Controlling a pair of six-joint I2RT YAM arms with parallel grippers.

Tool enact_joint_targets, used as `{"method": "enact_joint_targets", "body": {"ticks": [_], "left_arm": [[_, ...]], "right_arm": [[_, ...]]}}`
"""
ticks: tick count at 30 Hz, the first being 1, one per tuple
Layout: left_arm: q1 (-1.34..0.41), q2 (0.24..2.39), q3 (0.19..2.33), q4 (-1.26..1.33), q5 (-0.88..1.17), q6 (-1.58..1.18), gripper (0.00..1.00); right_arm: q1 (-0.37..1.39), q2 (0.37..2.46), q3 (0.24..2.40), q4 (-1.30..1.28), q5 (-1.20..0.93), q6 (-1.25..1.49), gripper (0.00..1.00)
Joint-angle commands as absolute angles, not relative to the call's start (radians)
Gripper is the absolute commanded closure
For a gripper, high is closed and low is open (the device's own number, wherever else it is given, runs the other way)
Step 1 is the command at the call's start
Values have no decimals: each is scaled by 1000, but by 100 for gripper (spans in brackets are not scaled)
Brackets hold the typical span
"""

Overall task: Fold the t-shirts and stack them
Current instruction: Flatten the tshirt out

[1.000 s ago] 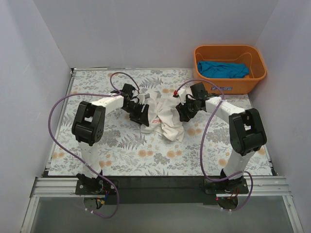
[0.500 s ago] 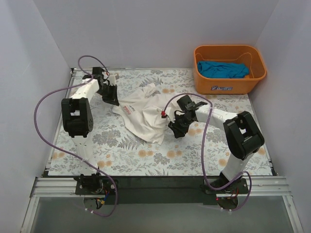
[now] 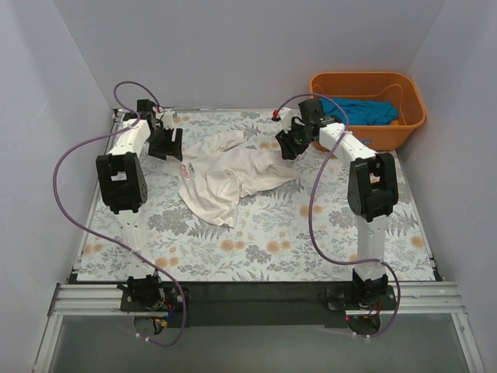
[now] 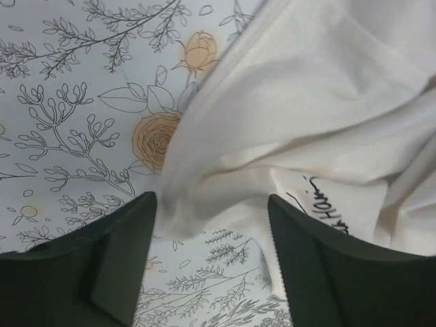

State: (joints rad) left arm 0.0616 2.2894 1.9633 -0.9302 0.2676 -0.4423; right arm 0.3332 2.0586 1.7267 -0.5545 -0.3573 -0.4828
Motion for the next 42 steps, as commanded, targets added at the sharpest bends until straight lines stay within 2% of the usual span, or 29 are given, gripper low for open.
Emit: {"method": "enact_joint_targets", "body": {"ticks": [1,2,3,4,5,6,8,12,14,17,18,20,21,23,24,26,27,31,35,37,38,39,40,41,42], "left_arm": [[51,2085,1909,-960,394,-397,31],[40,2063,1876,-978,402,-385,29],[20,2042,1847,-986,416,-377,28],[14,2020,1782,-994,420,-377,21],[14,1988,1749,-1005,425,-377,21],[-23,1973,1718,-1011,436,-385,21],[-35,1935,1614,-991,443,-402,20],[-77,1917,1485,-933,396,-429,20],[-83,1927,1441,-904,370,-451,22],[-84,1951,1422,-867,330,-475,25],[-84,1969,1422,-862,319,-477,30],[-84,1983,1422,-859,284,-479,37],[-84,1986,1417,-858,270,-473,45],[-84,1988,1407,-867,239,-444,58],[-78,1983,1381,-870,210,-425,77],[-69,1956,1344,-897,184,-393,96],[-55,1938,1324,-910,176,-352,100],[-41,1832,1187,-985,193,-253,100],[-41,1743,1077,-1057,192,-196,100],[-40,1724,1092,-1096,227,-152,100],[-29,1721,1147,-1118,260,-137,100],[-23,1724,1194,-1135,293,-129,94],[-20,1730,1239,-1170,369,-118,83],[-18,1744,1347,-1181,397,-118,63],[-20,1771,1398,-1184,420,-127,58]], "right_arm": [[345,2143,1840,-586,-319,-469,45],[345,2179,1865,-587,-325,-466,43],[347,2193,1912,-594,-330,-457,36],[345,2206,1933,-595,-350,-454,33],[345,2221,1946,-598,-368,-448,29],[347,2224,1962,-600,-392,-446,15],[354,2227,1957,-601,-437,-440,11],[374,2240,1908,-612,-466,-439,12],[382,2250,1868,-614,-468,-446,18],[384,2247,1809,-620,-451,-468,35],[383,2243,1793,-620,-442,-475,48],[382,2214,1729,-626,-420,-489,61],[379,2200,1708,-632,-417,-508,75],[370,2148,1654,-650,-402,-529,93],[367,2126,1593,-678,-397,-560,99],[354,2044,1525,-710,-374,-600,99],[348,2008,1432,-724,-367,-638,99],[313,1813,1214,-804,-339,-751,99],[311,1720,1123,-963,-367,-886,99],[308,1689,1134,-1061,-388,-935,90],[302,1680,1149,-1083,-397,-945,81],[282,1672,1163,-1094,-406,-946,57],[269,1663,1217,-1104,-416,-946,46],[253,1667,1253,-1108,-428,-931,33],[226,1675,1291,-1111,-454,-917,30]]}}
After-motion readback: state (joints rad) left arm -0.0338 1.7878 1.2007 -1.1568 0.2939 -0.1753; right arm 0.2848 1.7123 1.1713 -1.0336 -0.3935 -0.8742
